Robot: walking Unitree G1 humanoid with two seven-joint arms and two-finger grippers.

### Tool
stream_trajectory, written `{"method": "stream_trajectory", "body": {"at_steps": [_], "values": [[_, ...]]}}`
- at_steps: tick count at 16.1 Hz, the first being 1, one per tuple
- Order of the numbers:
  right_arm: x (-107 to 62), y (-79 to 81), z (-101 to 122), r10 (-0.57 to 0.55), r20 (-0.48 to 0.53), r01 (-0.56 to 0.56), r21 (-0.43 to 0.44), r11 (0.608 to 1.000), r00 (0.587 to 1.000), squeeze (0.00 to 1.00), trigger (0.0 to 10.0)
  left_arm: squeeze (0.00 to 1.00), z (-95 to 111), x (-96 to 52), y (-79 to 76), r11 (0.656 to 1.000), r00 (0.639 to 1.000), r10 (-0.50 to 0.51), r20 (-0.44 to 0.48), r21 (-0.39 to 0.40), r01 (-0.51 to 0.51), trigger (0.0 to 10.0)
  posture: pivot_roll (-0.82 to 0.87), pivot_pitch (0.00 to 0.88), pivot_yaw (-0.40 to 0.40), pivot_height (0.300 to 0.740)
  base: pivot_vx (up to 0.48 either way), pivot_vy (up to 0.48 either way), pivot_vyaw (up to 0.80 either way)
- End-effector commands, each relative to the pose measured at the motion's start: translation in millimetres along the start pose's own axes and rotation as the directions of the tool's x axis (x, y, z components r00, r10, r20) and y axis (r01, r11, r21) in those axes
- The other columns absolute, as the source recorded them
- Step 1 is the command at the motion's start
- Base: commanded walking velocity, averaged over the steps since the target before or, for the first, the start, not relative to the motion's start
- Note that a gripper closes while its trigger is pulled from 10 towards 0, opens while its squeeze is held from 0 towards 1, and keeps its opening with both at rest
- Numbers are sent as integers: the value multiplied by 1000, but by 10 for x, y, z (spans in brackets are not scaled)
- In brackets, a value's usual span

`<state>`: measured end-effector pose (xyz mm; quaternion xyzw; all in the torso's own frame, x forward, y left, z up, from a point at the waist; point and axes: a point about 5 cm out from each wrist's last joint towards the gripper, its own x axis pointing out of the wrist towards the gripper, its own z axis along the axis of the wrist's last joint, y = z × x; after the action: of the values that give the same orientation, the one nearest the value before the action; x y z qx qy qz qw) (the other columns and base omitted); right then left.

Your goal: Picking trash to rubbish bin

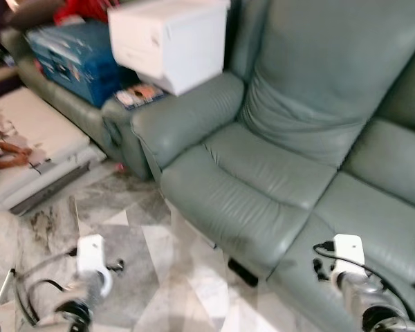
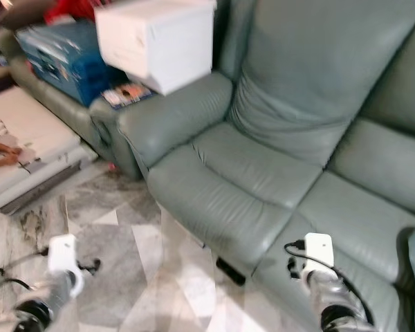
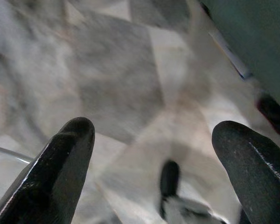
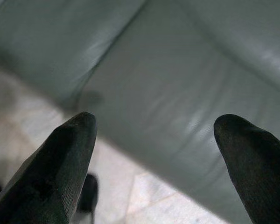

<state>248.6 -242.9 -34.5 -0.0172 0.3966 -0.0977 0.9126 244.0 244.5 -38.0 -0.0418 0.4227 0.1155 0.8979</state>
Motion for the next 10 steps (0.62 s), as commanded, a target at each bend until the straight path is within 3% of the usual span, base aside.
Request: {"method": "stream_trajectory", "body": {"at_steps": [1, 6, 10], "values": [[-15, -1, -155, 2, -60, -2, -2, 1000, 998, 0, 10000, 0, -107, -7, 35, 1000, 999, 9, -43, -7, -10, 10000, 60, 0, -9, 740, 0, 0, 0], [-17, -24, -146, 17, -53, -16, 17, 1000, 998, 0, 10000, 0, -49, -4, 22, 999, 999, -12, -36, 39, 14, 10000, 62, 0, -3, 740, 0, 0, 0], [1, -100, 179, 15, 90, -27, 129, 991, 996, 0, 10000, 0, 182, -10, 100, 1000, 998, -23, 54, 22, 22, 10000, 49, 0, 14, 740, 0, 0, 0]]}}
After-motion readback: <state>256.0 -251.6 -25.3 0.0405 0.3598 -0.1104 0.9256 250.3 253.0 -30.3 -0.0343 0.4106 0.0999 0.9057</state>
